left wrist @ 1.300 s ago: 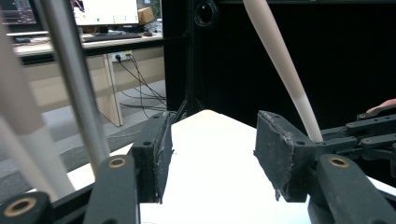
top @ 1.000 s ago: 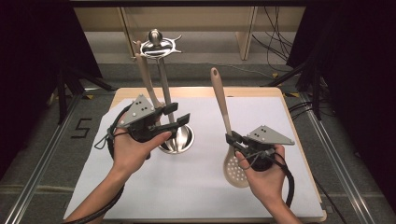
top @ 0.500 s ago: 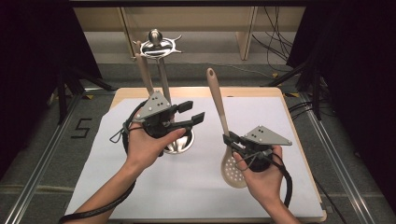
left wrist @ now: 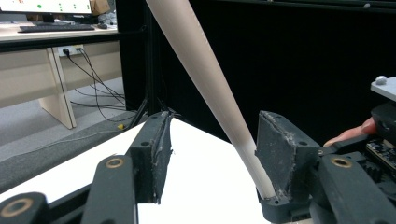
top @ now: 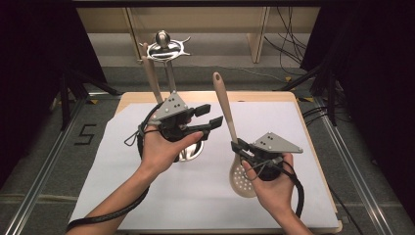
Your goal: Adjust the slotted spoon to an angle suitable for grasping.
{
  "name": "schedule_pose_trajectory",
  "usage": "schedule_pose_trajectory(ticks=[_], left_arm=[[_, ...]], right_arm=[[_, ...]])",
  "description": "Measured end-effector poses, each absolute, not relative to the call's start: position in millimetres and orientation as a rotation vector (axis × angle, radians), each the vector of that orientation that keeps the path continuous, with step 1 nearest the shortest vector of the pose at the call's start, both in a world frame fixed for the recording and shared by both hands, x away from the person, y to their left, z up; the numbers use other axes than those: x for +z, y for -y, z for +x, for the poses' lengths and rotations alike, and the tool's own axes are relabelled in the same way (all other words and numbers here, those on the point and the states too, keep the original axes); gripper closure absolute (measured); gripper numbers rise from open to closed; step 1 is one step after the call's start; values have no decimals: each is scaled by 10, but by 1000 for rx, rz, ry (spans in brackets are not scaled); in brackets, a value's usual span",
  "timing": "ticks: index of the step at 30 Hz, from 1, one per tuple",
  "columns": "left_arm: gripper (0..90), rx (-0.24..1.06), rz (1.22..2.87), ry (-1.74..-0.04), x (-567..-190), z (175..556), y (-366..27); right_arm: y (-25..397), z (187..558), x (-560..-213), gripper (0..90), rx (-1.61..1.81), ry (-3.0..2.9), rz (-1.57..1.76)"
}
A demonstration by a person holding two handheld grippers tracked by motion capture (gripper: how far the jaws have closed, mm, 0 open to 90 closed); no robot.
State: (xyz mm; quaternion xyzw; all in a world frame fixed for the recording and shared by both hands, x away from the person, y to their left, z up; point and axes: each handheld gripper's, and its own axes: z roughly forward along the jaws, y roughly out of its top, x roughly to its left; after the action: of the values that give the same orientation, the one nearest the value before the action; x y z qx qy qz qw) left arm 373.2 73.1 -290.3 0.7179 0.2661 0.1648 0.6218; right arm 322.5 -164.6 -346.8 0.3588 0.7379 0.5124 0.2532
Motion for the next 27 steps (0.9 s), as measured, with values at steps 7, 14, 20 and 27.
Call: schedule_pose_trajectory(ticks=[7, 14, 20, 27], left_arm=[[443, 337, 1640, -624, -2923, 3773, -670], [464, 303, 1627, -624, -2922, 3778, -631], [554, 308, 1633, -614, -2915, 3764, -610], [704, 270, 1609, -560, -2875, 3713, -619]], right_arm=[[1609, 3195, -3475, 793, 1398, -2016, 1011], [1584, 3194, -3477, 793, 1393, -2018, 980], [1562, 3189, -3491, 792, 1383, -2047, 960], [1535, 3195, -3504, 791, 1400, -2047, 979]])
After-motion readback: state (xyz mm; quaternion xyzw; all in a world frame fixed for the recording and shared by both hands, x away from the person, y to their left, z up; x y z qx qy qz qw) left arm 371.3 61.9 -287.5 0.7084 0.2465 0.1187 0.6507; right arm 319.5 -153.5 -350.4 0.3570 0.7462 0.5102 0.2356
